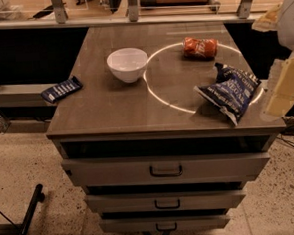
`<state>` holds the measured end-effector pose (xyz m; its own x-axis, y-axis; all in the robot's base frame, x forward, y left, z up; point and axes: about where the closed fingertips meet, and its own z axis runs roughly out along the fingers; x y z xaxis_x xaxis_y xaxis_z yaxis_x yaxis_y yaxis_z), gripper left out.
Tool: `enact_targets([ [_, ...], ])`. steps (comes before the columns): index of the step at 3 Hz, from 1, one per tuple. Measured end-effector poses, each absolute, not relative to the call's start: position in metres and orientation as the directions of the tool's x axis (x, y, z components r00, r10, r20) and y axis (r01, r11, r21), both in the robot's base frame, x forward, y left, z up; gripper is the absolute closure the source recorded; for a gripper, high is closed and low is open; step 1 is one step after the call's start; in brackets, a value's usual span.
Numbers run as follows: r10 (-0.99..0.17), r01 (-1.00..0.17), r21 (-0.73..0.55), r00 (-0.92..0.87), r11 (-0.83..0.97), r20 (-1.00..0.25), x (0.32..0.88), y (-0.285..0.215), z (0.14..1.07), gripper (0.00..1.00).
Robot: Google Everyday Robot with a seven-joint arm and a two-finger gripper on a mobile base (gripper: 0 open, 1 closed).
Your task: Move blue chip bag near white bowl
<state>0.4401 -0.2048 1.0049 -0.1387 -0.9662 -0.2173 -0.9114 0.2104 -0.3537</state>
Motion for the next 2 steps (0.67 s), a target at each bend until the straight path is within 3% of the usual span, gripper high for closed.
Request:
enact_targets([
  [2, -0.966, -0.93, -0.34, 0.205, -0.142, -0.157, 0.498, -0.204, 0.964, 0.0],
])
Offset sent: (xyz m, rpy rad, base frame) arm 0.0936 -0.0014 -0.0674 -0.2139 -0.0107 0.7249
